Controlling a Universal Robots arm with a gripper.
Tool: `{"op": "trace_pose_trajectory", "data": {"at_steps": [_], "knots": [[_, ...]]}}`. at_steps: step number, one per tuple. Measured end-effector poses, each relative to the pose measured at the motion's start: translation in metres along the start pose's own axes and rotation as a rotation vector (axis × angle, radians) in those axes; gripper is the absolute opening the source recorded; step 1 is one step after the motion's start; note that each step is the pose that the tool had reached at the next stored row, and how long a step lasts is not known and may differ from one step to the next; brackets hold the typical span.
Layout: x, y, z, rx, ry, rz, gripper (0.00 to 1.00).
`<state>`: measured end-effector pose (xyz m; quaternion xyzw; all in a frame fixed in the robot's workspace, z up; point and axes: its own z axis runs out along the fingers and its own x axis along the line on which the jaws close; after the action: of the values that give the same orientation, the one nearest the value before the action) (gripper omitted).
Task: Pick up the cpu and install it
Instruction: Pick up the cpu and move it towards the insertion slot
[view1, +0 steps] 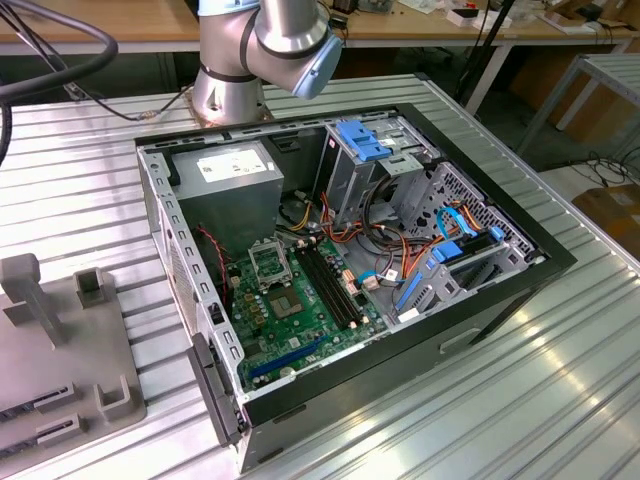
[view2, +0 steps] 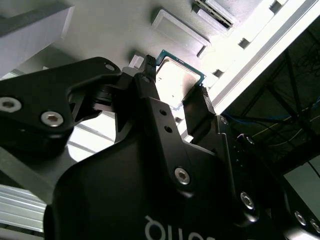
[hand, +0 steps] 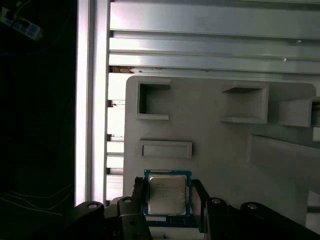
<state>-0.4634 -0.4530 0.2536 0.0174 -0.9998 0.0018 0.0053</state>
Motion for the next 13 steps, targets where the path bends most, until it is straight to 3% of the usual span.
{"op": "trace_pose_trajectory", "data": {"at_steps": [13], "knots": [[0.0001,0.0,-0.0053,0.0,0.0,0.0,0.47]]}}
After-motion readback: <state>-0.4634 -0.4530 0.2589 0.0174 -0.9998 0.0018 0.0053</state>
